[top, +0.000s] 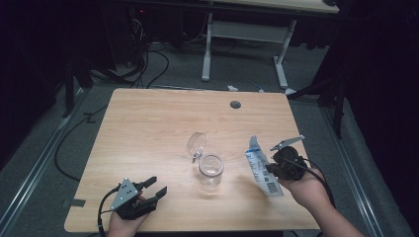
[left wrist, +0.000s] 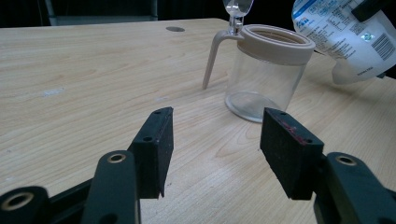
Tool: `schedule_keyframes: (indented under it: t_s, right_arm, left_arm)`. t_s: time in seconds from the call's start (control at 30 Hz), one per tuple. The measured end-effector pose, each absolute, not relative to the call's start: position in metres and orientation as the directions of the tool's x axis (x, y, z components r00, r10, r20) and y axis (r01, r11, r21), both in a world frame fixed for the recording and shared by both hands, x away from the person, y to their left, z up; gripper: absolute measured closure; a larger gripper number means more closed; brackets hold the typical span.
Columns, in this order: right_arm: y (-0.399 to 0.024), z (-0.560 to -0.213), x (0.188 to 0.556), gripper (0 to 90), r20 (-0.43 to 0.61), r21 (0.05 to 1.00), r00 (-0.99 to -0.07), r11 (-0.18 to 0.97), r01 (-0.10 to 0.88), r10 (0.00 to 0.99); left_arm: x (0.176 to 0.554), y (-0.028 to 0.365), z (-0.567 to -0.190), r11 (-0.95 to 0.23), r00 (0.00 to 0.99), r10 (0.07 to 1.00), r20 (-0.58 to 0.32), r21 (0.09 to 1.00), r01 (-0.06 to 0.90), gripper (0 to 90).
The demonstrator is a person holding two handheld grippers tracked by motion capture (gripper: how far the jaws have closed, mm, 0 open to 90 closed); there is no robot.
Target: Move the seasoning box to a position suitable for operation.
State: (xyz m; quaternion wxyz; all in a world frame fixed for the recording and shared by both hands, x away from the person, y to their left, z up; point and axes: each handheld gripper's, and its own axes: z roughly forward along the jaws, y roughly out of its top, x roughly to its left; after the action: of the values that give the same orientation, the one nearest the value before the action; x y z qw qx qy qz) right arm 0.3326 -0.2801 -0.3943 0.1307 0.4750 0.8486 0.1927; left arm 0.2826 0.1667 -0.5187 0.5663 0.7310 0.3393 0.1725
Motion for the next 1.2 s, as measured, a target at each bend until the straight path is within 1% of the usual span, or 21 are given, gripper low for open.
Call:
schedule_keyframes:
  t_s: [0.43,0.67,0.87,0.97,1.2]
  right_arm:
    - [-0.278,-0.398,0.339,89.7,-0.007,0.375,-0.52,0.484,0.791,0.854]
    - [-0.277,-0.396,0.342,89.7,-0.004,0.336,-0.512,0.483,0.808,0.859]
    - [-0.274,-0.393,0.342,89.7,-0.012,0.282,-0.504,0.487,0.827,0.863]
    - [-0.274,-0.391,0.343,89.7,-0.016,0.266,-0.521,0.506,0.821,0.853]
    - [-0.272,-0.389,0.345,89.7,-0.004,0.229,-0.537,0.524,0.821,0.844]
  left_arm:
    - [0.283,0.167,-0.519,-0.121,0.71,0.69,-0.139,0.945,0.303,44.7]
    - [0.283,0.167,-0.519,-0.122,0.711,0.689,-0.139,0.945,0.303,44.7]
    - [0.283,0.166,-0.52,-0.129,0.715,0.685,-0.138,0.943,0.306,44.8]
    - [0.283,0.166,-0.519,-0.124,0.714,0.684,-0.146,0.942,0.311,45.3]
    - [0.283,0.164,-0.52,-0.15,0.709,0.696,-0.115,0.942,0.301,46.1]
